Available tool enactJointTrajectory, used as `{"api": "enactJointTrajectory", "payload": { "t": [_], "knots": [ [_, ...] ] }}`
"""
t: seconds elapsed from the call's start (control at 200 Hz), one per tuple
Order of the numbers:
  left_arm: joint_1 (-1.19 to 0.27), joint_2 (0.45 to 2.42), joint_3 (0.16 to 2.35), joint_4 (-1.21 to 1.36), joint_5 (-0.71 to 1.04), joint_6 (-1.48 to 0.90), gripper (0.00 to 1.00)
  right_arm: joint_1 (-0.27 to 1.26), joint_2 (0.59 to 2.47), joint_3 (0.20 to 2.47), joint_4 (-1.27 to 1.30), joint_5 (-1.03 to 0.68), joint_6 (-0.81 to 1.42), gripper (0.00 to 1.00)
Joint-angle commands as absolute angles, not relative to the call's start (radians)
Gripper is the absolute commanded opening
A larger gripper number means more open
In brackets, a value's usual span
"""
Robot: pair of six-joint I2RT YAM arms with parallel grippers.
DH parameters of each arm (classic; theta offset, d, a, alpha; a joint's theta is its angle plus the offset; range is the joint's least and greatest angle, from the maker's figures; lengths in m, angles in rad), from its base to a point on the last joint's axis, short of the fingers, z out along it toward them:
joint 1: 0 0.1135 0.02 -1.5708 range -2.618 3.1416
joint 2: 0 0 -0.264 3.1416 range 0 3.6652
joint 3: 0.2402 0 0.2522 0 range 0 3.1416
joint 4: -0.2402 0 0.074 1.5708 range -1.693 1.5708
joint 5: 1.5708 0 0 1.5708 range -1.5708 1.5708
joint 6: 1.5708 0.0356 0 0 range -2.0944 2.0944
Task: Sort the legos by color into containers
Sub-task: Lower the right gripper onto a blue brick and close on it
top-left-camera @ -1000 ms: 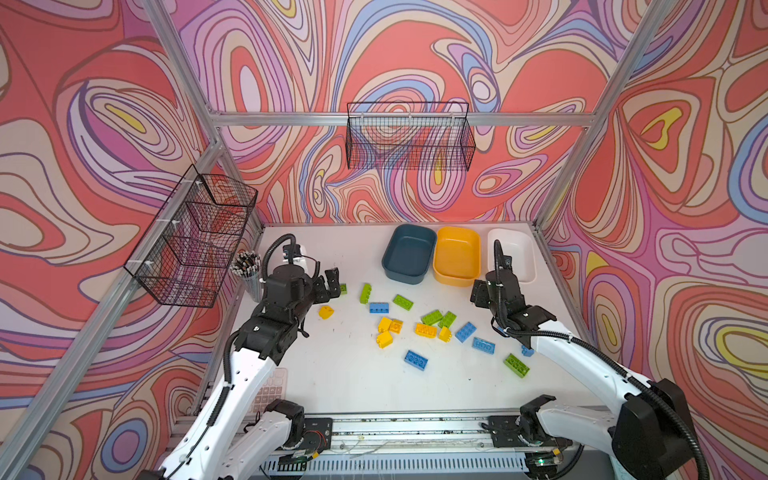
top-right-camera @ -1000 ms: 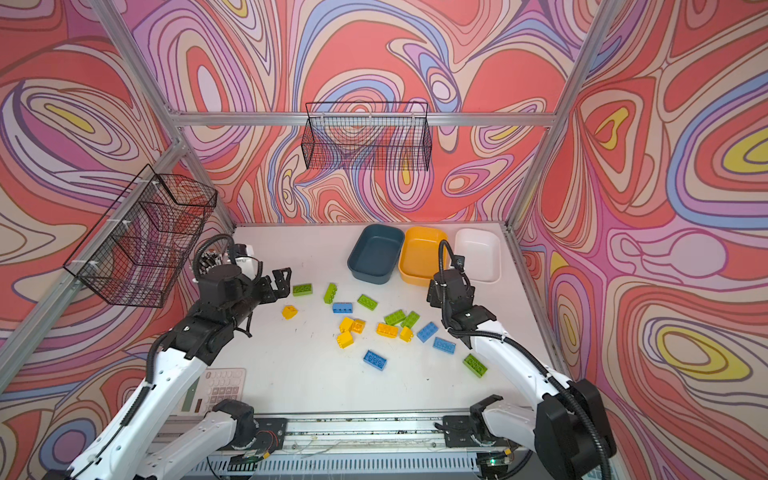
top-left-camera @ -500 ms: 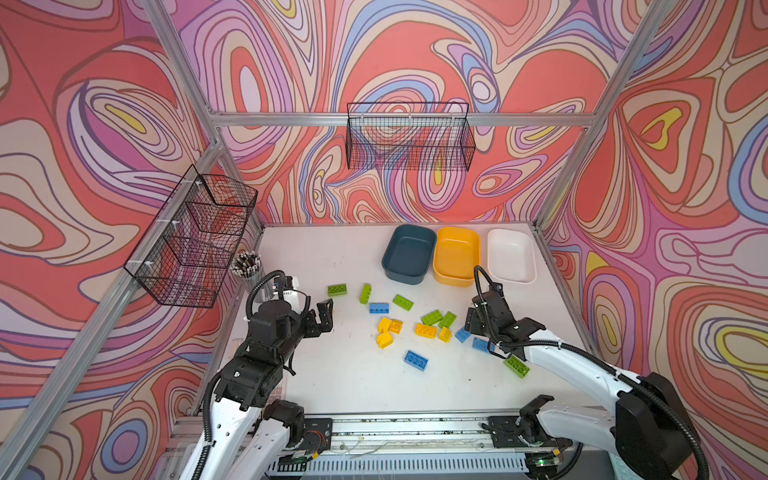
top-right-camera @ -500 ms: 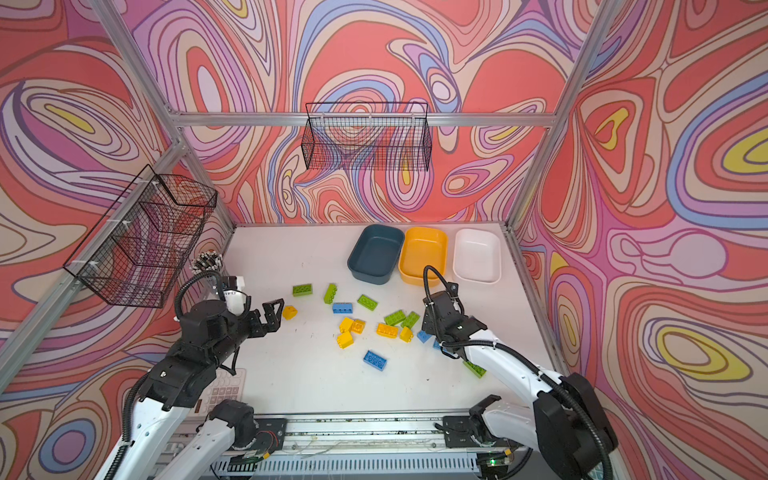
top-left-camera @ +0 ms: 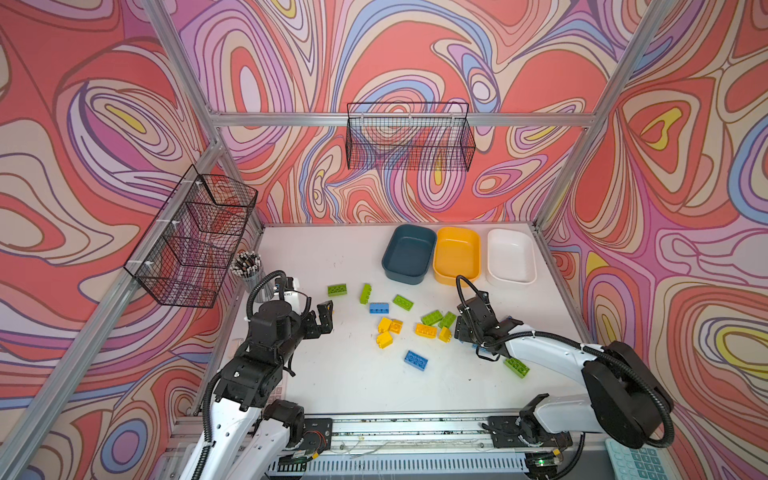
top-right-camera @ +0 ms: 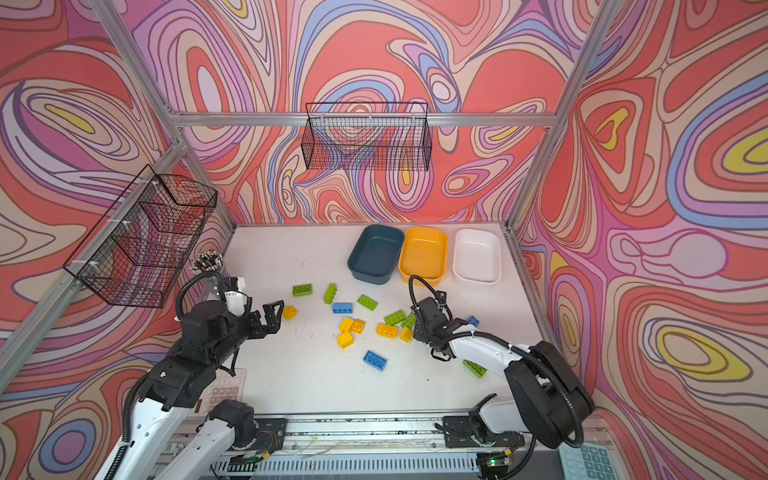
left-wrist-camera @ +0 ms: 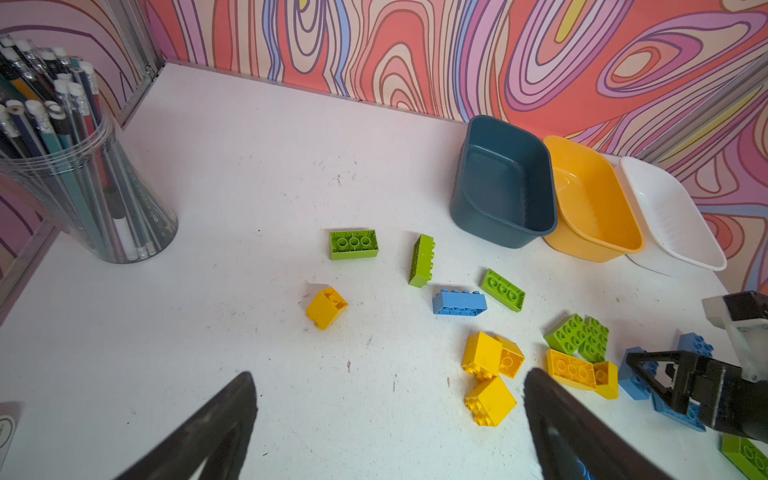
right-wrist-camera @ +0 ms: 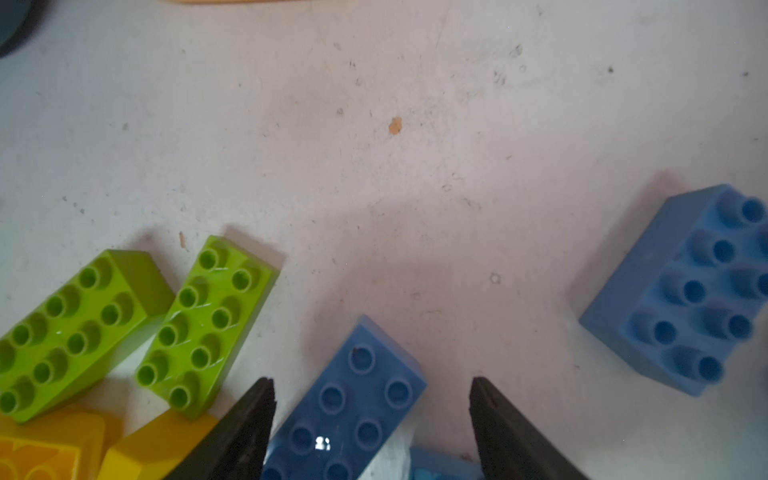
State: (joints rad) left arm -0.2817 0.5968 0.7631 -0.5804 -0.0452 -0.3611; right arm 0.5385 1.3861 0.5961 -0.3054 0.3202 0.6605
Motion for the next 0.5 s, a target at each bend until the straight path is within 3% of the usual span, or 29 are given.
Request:
{"api": "enactJointTrajectory", "payload": {
  "t": [0.0,0.496],
  "knots": [
    [-0.284,0.595,0.762,-0.598,-0.043,-0.35,1.0,0.547,1.406,0.609,-0.28,0.312,0.687,0.76],
    [-0.284,0.589,0.761,-0.598,-0.046,-0.348,1.0,0.556,1.505,0.662,-0.274,0.272,0.66,0.63]
  ]
}}
